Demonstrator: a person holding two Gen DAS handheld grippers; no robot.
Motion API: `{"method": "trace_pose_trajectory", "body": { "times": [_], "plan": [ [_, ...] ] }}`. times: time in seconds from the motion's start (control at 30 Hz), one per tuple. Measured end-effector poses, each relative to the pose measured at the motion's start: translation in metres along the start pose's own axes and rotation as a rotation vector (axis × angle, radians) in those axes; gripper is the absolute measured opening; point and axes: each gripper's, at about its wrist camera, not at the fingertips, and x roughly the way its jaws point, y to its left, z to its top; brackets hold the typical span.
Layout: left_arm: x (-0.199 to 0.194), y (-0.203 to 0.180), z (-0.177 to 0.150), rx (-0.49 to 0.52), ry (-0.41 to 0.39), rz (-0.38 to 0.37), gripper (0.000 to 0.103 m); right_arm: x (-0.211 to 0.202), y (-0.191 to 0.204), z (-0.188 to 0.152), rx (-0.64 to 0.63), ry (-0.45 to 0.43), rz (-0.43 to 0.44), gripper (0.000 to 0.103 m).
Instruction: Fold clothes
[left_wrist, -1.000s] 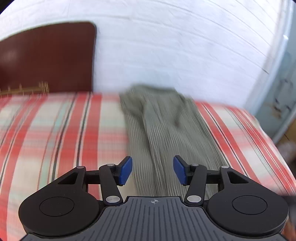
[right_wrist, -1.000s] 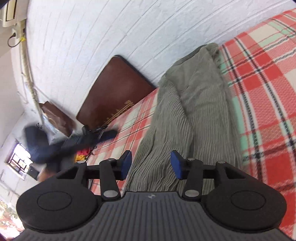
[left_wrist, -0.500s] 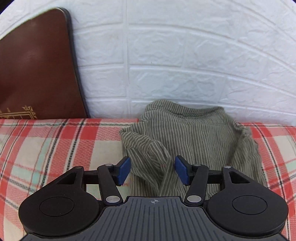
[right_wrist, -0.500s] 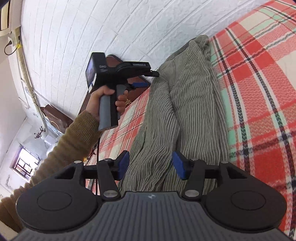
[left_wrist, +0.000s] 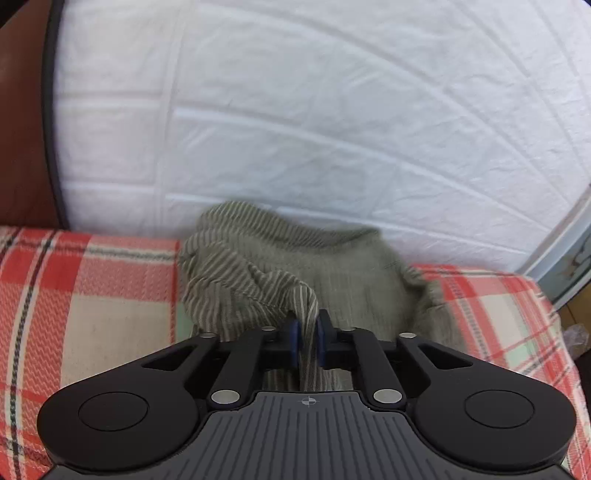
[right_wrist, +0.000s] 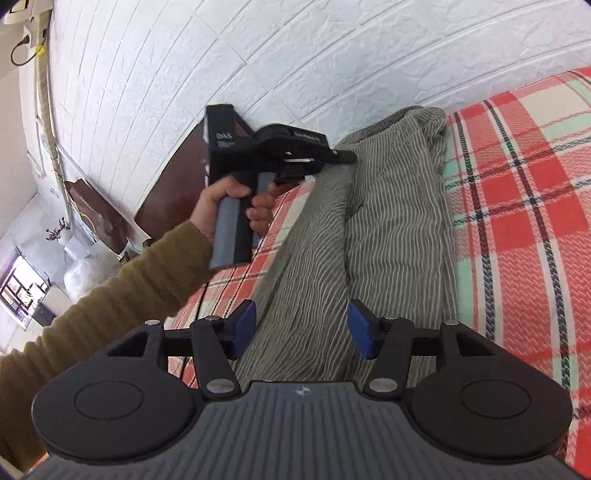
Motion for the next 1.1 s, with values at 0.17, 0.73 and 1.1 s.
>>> {"method": "trace_pose_trajectory", "body": {
  "times": [0.17,0.73,1.1],
  "plan": [
    [-0.014,0.027,0.006,-0.14,-0.045,-0.054,0.052,0.005,0.003,0.004,-0.013,0.004,-0.004,0.061],
    [-0.004,-0.004,0.0,0.049,0.034,-0.089,0.052,0.004,0.0,0.003,0.025,0.006,-0.027,0.062],
    [-0.051,0.013,-0.003,-0.002,-0.058,-0.069,0.067,-0.008,-0.001,0.001,0.006,-0.003,-0.049,0.062]
  ]
}}
